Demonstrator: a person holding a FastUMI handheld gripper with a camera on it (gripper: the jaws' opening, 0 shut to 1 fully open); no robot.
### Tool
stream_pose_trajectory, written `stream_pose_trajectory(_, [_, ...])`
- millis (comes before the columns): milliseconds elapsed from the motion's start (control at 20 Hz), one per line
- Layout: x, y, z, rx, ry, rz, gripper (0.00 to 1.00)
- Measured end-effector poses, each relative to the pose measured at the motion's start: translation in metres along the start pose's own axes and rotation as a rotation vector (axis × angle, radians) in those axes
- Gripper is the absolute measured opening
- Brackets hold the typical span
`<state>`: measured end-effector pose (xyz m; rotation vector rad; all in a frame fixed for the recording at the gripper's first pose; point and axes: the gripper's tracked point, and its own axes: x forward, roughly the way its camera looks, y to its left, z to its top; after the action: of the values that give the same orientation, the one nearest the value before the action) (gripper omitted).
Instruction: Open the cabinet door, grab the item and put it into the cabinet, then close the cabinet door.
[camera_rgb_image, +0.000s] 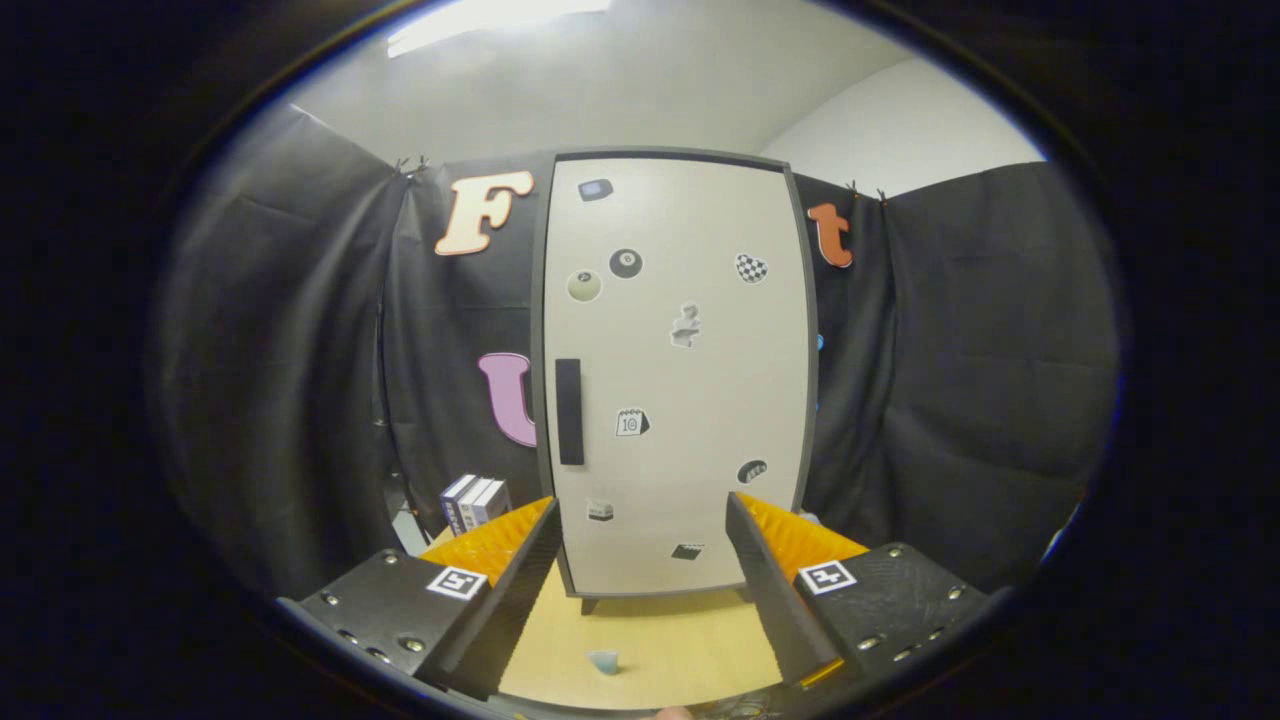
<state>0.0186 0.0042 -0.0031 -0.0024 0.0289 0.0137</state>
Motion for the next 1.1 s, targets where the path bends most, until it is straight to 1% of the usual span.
stream_pose_trajectory(200, [0.013,0.003,0.001,0.014,0.007,0.010,0.97])
stream_pose_trajectory(400, [0.046,0.020,0.001,0.009,0.008,0.046,0.98])
stream_pose_trajectory(700, [0.120,0.060,0.001,0.008,0.008,0.115,0.98])
stream_pose_trajectory(900, [0.168,0.077,0.001,0.011,0.009,0.132,0.98])
stream_pose_trajectory(1100, [0.205,0.093,0.003,0.029,0.006,0.151,0.98])
